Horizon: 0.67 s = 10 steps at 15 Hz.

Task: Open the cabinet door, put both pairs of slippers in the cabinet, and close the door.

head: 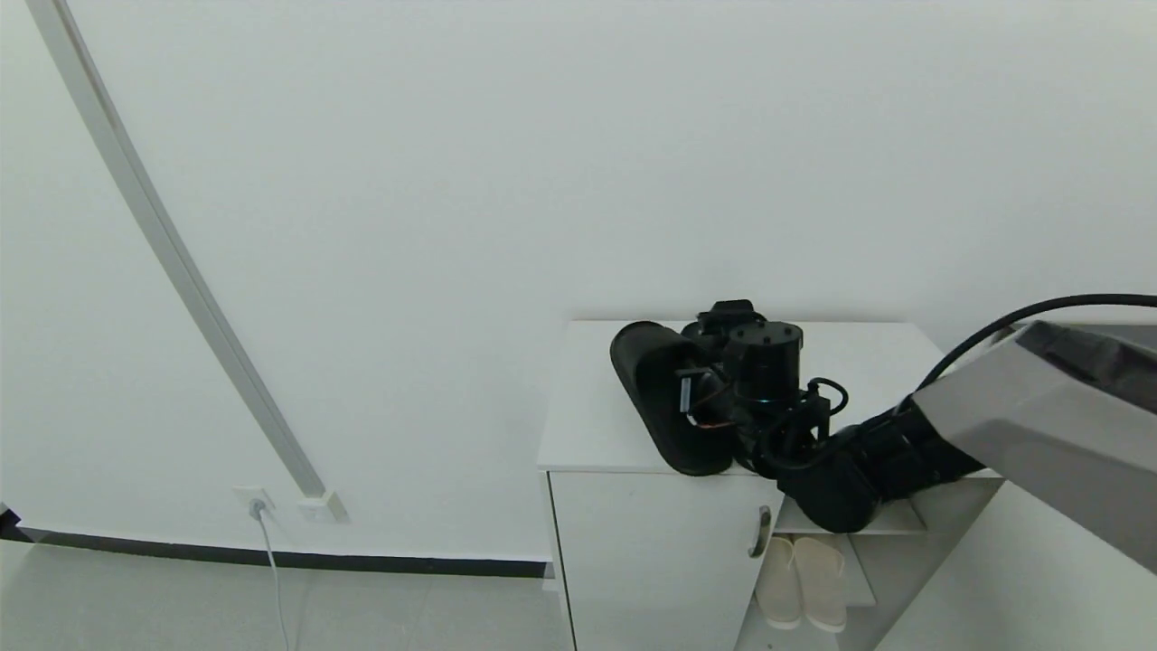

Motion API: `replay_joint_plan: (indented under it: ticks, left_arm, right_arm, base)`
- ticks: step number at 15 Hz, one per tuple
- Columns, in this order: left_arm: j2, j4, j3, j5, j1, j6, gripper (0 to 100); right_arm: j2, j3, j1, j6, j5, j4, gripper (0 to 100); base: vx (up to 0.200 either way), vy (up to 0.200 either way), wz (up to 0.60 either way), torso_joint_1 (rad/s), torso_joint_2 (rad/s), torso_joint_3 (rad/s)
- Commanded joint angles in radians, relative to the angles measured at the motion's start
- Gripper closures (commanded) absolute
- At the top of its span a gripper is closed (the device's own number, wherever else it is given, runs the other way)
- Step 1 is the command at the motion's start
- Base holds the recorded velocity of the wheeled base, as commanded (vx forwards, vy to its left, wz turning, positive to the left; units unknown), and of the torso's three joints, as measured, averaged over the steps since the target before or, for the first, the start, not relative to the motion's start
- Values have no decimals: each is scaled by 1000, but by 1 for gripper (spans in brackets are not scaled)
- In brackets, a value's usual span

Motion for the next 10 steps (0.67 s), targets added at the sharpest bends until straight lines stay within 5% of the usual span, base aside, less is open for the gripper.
replay_joint_plan:
  ticks: [1, 4, 10]
  left_arm:
    - [2, 0, 0, 0, 0, 0, 100]
    - [0, 0, 0, 0, 0, 0, 100]
    - [0, 0, 0, 0, 0, -2, 100]
  right_arm:
    - [-245, 227, 3, 1, 145, -20, 100]
    - [-408, 417, 9, 1, 277, -19, 100]
    - [-523, 567, 58, 1, 287, -20, 100]
  base:
    - [0, 0, 0, 0, 0, 0]
    - [0, 0, 0, 0, 0, 0]
    - [0, 0, 0, 0, 0, 0]
